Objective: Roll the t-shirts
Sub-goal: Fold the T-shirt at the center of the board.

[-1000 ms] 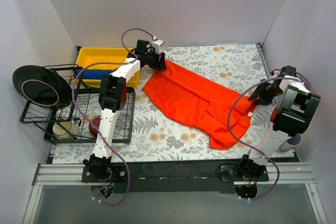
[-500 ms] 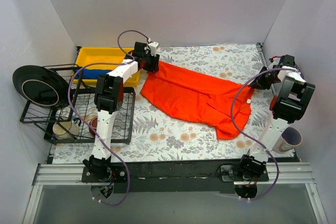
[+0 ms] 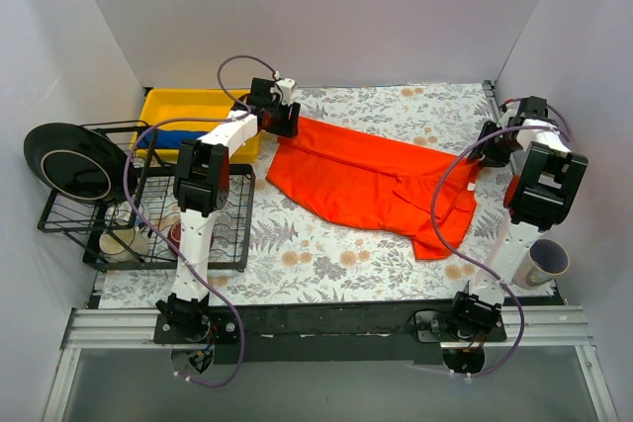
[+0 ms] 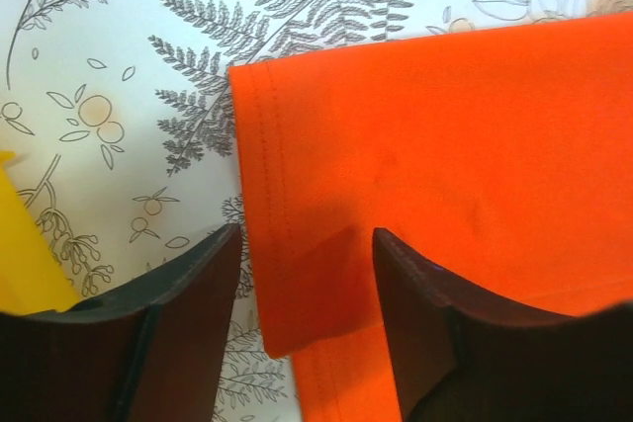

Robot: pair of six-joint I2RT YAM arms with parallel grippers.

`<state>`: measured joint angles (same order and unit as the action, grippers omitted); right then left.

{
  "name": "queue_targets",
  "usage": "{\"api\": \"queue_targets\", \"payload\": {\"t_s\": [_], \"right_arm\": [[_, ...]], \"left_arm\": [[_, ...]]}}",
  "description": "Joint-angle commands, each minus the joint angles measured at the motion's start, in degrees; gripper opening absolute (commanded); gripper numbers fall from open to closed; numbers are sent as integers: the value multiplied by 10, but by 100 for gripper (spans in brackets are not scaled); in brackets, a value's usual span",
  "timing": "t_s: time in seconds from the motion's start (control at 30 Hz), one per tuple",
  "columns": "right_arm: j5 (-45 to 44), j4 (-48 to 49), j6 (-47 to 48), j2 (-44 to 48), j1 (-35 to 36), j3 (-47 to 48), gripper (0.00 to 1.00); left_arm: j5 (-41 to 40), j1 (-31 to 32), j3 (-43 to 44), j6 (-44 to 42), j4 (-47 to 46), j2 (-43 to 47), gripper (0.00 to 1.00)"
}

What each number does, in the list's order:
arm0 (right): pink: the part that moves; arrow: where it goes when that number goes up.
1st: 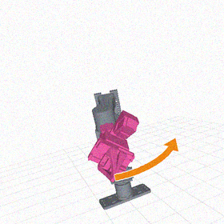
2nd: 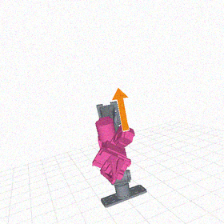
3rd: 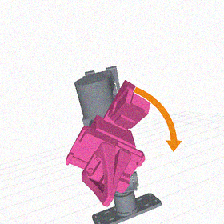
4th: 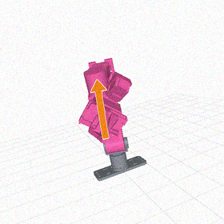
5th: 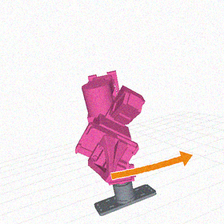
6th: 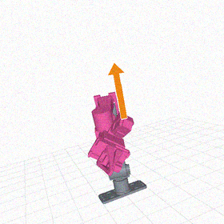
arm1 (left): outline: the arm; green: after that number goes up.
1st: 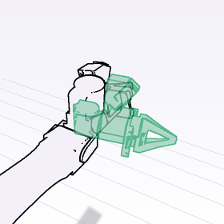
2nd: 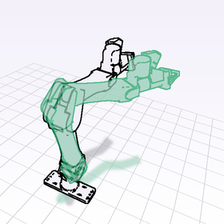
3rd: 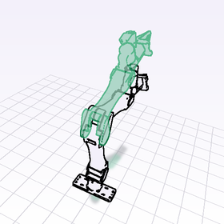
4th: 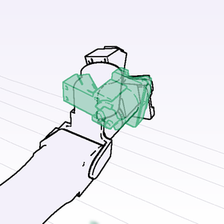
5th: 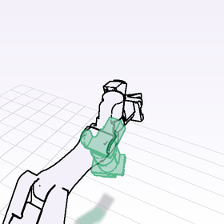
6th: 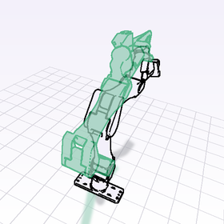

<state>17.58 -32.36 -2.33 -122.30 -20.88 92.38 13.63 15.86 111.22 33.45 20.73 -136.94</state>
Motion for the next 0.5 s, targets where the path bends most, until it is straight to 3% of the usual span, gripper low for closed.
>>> {"api": "queue_targets", "payload": {"t_s": [0.0, 0.3, 0.47], "right_arm": [[-9, -12, 55, 58, 13, 17, 53], [-24, -34, 101, 70, 28, 39, 47], [-39, -50, 121, 33, 28, 76, 49]], "left_arm": [[22, -7, 28, -15, 16, 77, 57], [52, -7, 50, -15, 21, 70, 59], [61, -7, 50, -4, 21, 62, 59]]}}
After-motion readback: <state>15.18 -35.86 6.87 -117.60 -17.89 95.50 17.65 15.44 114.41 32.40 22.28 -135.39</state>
